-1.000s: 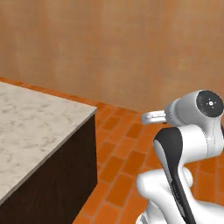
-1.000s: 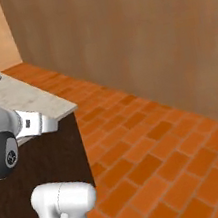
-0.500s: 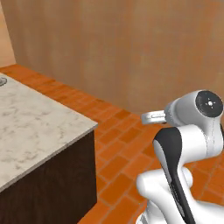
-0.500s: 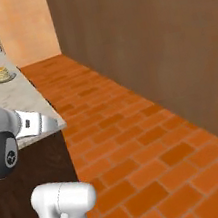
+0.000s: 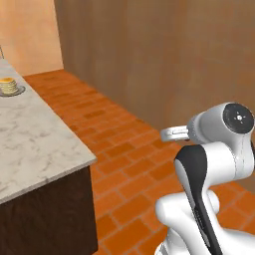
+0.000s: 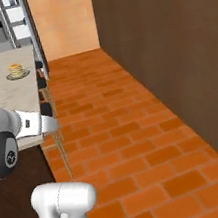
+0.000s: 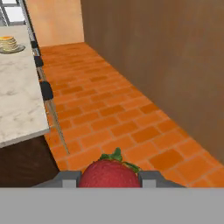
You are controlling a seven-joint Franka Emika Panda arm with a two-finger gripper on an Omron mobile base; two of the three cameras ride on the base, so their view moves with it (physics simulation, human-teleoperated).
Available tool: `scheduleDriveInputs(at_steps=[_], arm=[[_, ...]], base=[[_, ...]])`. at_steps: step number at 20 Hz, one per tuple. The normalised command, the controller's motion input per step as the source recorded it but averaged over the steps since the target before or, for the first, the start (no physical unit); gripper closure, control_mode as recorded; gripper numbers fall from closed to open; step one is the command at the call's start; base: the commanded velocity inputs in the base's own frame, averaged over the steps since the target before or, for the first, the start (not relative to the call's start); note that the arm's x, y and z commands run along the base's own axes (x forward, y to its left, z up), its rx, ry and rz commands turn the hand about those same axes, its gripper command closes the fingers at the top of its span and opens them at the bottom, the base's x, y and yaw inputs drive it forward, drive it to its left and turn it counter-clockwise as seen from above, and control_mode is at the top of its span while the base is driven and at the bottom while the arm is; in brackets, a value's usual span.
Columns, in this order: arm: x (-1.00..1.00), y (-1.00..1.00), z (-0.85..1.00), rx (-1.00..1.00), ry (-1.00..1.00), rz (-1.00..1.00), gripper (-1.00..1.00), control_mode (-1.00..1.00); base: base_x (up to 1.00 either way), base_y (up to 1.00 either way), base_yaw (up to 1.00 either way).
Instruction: Take the strawberry from the fridge and place it on top of the pancake, located on the dining counter.
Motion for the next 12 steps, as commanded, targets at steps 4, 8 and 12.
scheduleDriveInputs(at_steps=[4, 8, 12], arm=[[0.00, 0.00, 0.00, 0.00, 0.00, 0.00, 1.00, 1.00], [0.00, 0.00, 0.00, 0.00, 0.00, 0.00, 1.00, 1.00], [0.00, 0.00, 0.00, 0.00, 0.00, 0.00, 1.00, 1.00]], base=[[1.00, -0.80, 0.45], [1.00, -0.78, 0.45], [0.86, -0.81, 0.47]])
